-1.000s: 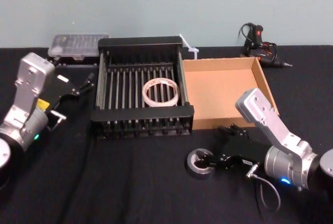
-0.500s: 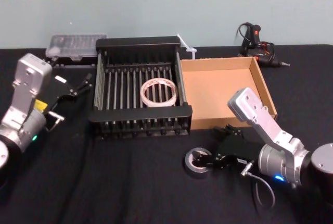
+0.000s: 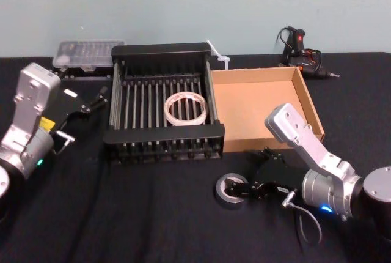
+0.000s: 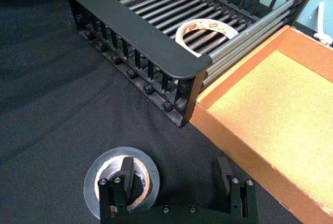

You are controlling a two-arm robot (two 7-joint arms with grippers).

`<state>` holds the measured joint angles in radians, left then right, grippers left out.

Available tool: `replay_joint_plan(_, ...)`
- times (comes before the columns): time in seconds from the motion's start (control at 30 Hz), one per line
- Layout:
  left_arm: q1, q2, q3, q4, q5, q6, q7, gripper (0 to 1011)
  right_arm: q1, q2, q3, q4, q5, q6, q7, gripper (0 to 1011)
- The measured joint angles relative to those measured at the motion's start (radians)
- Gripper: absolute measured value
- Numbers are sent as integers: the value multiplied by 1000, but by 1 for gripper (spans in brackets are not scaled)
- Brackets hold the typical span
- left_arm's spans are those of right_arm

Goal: Pick up the white tape and place it into the black box , Pick up the silver tape and place it into the brown box.

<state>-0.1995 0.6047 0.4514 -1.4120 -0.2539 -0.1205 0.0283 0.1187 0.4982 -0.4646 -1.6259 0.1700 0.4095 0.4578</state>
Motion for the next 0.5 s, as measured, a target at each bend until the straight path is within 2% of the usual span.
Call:
replay_joint_plan(0.37, 0, 0, 0, 0, 0, 0, 0, 1001, 0, 0, 0, 0, -1, 1, -1, 1002)
replay_joint_plan(0.5, 0, 0, 0, 0, 0, 0, 0, 1002, -1, 0, 0, -1, -1, 1, 0, 944)
